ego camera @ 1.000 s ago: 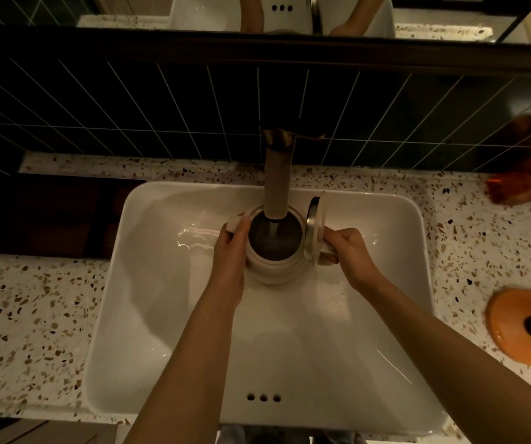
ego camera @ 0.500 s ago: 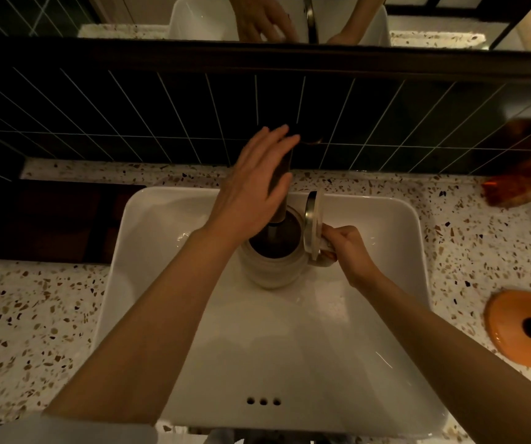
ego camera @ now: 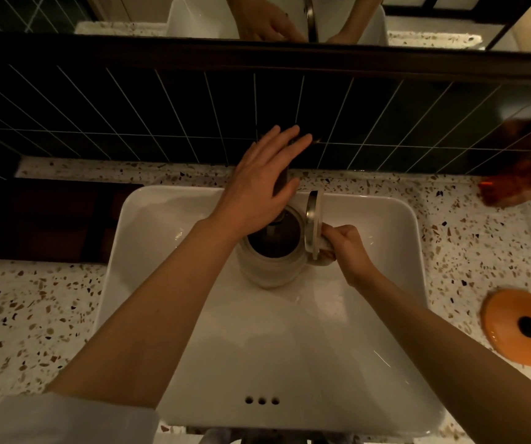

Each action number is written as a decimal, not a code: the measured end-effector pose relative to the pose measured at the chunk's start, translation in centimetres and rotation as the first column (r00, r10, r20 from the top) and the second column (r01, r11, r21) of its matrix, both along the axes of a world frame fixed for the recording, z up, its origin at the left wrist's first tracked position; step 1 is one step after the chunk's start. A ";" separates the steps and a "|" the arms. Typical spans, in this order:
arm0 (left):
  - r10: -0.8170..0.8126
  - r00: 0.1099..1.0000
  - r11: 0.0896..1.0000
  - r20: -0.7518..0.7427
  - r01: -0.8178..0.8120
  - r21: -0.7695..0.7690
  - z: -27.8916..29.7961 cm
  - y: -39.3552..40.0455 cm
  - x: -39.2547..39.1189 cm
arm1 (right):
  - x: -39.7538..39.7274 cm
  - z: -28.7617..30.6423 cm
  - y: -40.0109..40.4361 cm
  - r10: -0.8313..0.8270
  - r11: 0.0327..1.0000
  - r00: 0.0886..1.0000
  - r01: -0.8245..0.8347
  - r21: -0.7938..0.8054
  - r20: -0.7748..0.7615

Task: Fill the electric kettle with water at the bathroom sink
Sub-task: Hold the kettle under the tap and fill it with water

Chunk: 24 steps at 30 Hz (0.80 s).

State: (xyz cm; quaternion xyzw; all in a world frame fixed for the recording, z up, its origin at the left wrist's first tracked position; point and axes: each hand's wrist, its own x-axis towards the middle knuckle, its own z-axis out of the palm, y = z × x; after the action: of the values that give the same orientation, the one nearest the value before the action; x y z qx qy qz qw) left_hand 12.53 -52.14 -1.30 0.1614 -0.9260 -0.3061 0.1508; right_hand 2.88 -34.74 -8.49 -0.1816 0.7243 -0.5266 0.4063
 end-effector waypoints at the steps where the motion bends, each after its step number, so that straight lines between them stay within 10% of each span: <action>1: -0.001 1.000 1.000 0.001 0.001 0.000 -0.1 0.0 0.0 | 0.0 0.1 0.0 -0.006 1.000 1.000 0.006 0.006 0.001; 11: -0.061 0.995 0.996 0.078 0.066 -0.063 -0.9 0.8 0.2 | 0.1 0.3 0.1 -0.023 1.000 1.000 0.023 0.004 -0.005; 15: 0.191 0.975 0.966 -0.116 -0.165 0.201 -1.6 1.1 1.4 | 0.1 -0.1 0.1 -0.032 0.999 0.999 0.032 0.007 0.032; 19: 0.638 0.769 0.627 -0.037 -0.492 0.604 -3.2 2.4 4.3 | 0.0 -0.5 0.0 -0.057 0.998 0.998 0.057 0.000 0.024; 24: 0.676 0.614 -0.216 0.407 -0.363 0.906 -6.3 4.1 6.7 | 0.3 -0.6 0.0 -0.056 0.998 0.996 0.056 -0.002 0.075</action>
State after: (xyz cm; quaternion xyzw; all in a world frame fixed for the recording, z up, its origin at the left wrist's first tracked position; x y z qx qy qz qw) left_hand 19.26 -48.06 -7.56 0.5530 -0.2822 -0.7504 0.2271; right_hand 3.18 -34.74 -9.12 -0.1421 0.7124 -0.5456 0.4177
